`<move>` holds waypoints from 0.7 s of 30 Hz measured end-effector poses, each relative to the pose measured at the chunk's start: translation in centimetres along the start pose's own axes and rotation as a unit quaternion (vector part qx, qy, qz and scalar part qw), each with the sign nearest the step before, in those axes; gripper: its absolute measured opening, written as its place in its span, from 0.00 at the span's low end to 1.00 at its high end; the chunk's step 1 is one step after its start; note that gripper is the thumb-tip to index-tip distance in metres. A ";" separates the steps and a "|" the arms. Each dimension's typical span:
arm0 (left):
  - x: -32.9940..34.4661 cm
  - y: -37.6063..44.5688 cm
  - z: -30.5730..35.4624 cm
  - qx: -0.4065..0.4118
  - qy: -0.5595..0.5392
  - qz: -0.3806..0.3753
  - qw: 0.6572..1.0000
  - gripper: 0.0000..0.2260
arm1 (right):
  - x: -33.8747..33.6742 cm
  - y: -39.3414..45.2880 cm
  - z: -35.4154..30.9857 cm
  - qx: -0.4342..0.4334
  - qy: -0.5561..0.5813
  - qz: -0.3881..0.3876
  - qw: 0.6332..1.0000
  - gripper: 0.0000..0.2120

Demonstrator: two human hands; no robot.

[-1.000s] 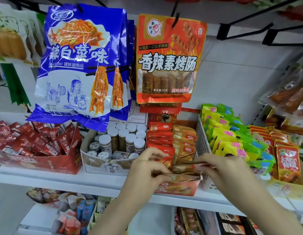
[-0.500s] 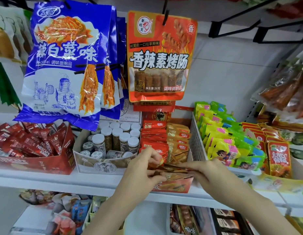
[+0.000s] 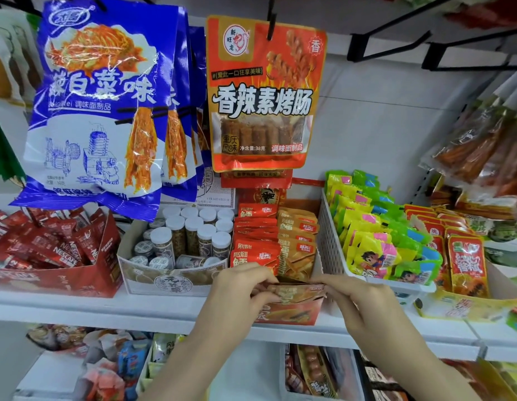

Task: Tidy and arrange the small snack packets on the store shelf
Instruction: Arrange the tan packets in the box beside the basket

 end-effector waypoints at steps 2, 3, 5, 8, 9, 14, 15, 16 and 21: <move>0.0 0.1 0.2 0.029 0.004 0.009 1.000 0.05 | -0.3 0.0 0.1 -0.009 0.009 0.016 1.000 0.12; 0.0 0.1 0.1 0.023 0.003 0.008 1.000 0.06 | -0.2 0.0 0.1 -0.013 0.004 0.006 1.000 0.11; 0.2 0.1 -0.6 -0.020 -0.006 -0.023 1.000 0.10 | 0.5 -0.1 -0.1 -0.017 -0.025 -0.032 0.999 0.09; 0.1 0.3 -0.8 -0.055 -0.050 -0.083 0.994 0.19 | 1.1 -0.2 -0.4 -0.037 -0.089 -0.047 0.994 0.13; -0.1 0.4 -0.6 -0.046 -0.047 -0.091 0.994 0.21 | 1.0 0.0 -0.4 -0.038 -0.091 -0.047 0.994 0.14; 1.3 0.1 0.7 0.023 0.039 -0.141 0.989 0.22 | 0.6 0.5 -0.8 -0.014 -0.050 -0.083 0.995 0.16; 1.6 0.0 0.6 0.017 0.033 -0.138 0.990 0.18 | 0.4 0.5 -0.9 -0.002 -0.035 -0.108 0.994 0.15; 1.8 -0.1 0.3 0.008 0.027 -0.132 0.991 0.15 | 0.1 0.6 -0.9 0.010 -0.025 -0.133 0.991 0.15; 1.8 0.0 -0.6 -0.022 -0.003 -0.124 0.992 0.12 | -1.8 5.8 -1.8 0.001 -0.069 -0.025 0.997 0.13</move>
Point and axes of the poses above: each hand's wrist, its own y-axis towards the middle knuckle, its own x-axis out of the palm, z = x × y, the point moved 7 cm from there along y, towards the middle knuckle, and after that the axes turned 12 degrees about z, right-handed, at the moved point
